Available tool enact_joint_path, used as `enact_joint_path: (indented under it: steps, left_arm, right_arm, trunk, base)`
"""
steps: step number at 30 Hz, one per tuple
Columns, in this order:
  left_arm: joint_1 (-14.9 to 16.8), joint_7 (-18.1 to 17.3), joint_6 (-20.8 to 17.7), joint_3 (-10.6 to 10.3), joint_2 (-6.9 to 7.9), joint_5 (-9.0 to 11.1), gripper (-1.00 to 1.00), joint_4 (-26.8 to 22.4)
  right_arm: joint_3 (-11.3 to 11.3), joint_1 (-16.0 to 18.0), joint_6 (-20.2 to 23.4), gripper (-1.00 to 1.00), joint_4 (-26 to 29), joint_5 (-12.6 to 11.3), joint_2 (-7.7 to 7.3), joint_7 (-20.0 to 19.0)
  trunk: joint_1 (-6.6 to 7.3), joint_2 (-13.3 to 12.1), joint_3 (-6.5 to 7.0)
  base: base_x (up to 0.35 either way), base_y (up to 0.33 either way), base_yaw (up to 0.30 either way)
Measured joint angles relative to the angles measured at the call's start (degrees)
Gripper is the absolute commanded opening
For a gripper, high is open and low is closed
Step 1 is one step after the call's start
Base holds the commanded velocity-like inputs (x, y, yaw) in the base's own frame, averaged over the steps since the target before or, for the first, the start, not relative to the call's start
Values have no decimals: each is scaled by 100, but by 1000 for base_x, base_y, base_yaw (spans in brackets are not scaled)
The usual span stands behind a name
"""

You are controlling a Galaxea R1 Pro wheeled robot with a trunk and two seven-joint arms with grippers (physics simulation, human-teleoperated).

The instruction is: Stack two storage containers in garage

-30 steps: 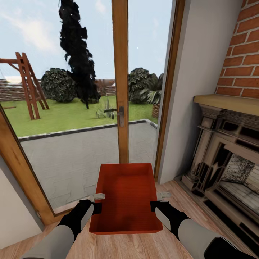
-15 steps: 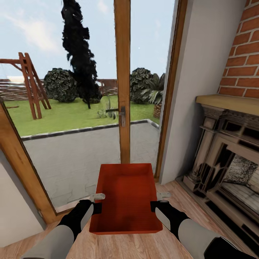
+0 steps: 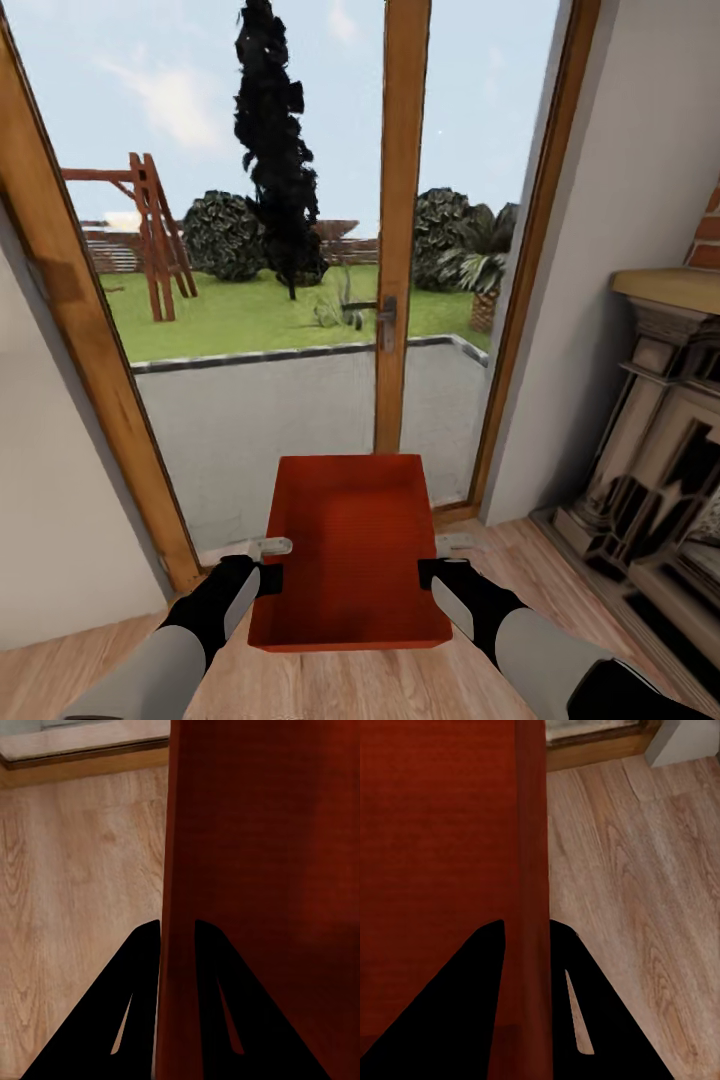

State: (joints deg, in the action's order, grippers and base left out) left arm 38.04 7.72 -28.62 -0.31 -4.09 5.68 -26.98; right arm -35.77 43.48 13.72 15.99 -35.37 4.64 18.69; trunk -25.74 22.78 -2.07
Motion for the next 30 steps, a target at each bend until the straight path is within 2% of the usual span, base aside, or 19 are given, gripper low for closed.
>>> enact_joint_path:
  steps: [30]
  left_arm:
    - [0,-26,52,9,6,2,-100,35]
  right_arm:
    - [14,0,-8,-100,0,41,6,4]
  trunk:
    - [0,-1,0]
  base:
    - [0,0,300]
